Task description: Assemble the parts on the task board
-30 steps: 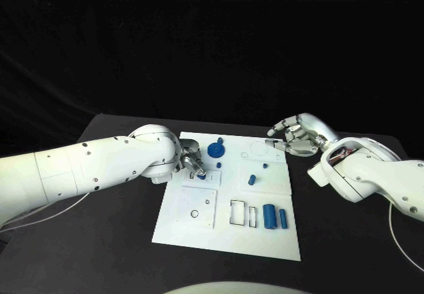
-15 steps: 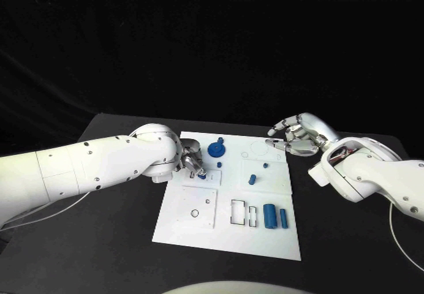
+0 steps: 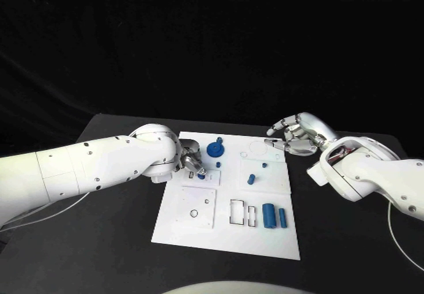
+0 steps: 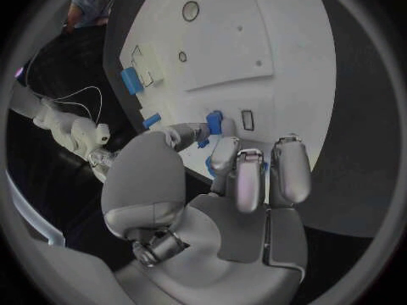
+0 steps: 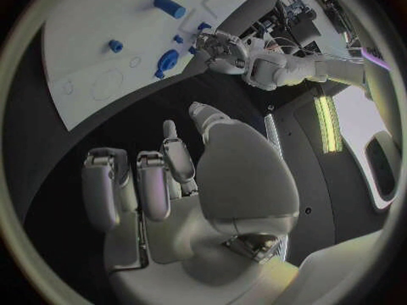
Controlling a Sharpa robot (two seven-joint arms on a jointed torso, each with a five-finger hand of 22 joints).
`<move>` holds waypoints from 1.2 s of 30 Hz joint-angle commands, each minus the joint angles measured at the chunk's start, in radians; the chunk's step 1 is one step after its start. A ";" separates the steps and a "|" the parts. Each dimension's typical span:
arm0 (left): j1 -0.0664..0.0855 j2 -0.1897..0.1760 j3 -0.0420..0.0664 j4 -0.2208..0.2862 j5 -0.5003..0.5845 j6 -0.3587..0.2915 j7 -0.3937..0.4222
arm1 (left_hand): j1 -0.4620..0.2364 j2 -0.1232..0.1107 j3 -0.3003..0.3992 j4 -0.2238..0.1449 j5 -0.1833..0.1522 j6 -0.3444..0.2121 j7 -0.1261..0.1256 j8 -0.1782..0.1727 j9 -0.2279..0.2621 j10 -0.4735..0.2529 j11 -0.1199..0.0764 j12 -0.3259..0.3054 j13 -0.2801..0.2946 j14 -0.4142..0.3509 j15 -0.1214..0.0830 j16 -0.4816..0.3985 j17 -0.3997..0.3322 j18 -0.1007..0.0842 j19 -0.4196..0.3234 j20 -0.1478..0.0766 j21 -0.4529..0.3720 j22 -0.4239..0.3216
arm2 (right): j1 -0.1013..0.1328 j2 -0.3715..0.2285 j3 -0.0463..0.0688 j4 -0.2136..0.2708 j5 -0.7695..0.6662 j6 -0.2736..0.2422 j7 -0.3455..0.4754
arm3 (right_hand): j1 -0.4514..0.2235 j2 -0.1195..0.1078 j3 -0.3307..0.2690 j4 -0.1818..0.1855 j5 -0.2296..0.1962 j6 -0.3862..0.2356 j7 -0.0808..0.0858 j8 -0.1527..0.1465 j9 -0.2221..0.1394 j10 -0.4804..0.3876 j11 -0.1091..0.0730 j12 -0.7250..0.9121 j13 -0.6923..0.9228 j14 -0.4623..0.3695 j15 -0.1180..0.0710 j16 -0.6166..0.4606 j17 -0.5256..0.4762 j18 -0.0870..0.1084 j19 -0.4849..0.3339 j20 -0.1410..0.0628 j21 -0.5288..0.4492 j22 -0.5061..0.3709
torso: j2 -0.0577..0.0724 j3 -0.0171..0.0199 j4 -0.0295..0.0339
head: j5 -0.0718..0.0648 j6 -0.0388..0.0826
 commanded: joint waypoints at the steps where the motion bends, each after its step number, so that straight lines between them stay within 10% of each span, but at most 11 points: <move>1: -0.003 0.005 -0.002 0.002 0.005 0.028 0.000 | -0.015 -0.002 0.007 -0.017 -0.006 0.046 -0.038 -0.007 0.003 0.008 -0.001 0.007 0.003 0.091 -0.009 0.004 0.212 -0.015 0.007 0.001 0.004 0.002 | -0.001 0.001 0.000 0.000 -0.007 0.001 0.009 | -0.009 -0.004 -0.001 0.006 0.007 -0.003 -0.005 0.005 0.001 -0.005 0.002 -0.004 -0.001 0.068 -0.005 -0.005 0.095 0.007 0.040 -0.006 -0.007 0.188 | 0.000 -0.0004 0.0011 | -0.002 0.000; 36: -0.005 -0.001 -0.001 -0.006 0.001 0.022 0.002 | -0.045 0.000 -0.255 0.110 -0.010 0.081 -0.041 -0.046 0.018 0.011 -0.003 0.006 0.020 0.091 -0.011 0.005 0.213 -0.018 0.016 -0.003 0.005 0.016 | -0.001 -0.001 0.000 -0.003 0.003 -0.012 0.012 | -0.099 0.006 -0.050 0.045 -0.007 -0.009 -0.010 0.021 0.002 -0.005 -0.001 -0.008 -0.010 0.067 -0.009 -0.013 0.085 0.009 0.036 -0.009 -0.019 0.182 | 0.000 -0.0016 0.0002 | -0.002 0.003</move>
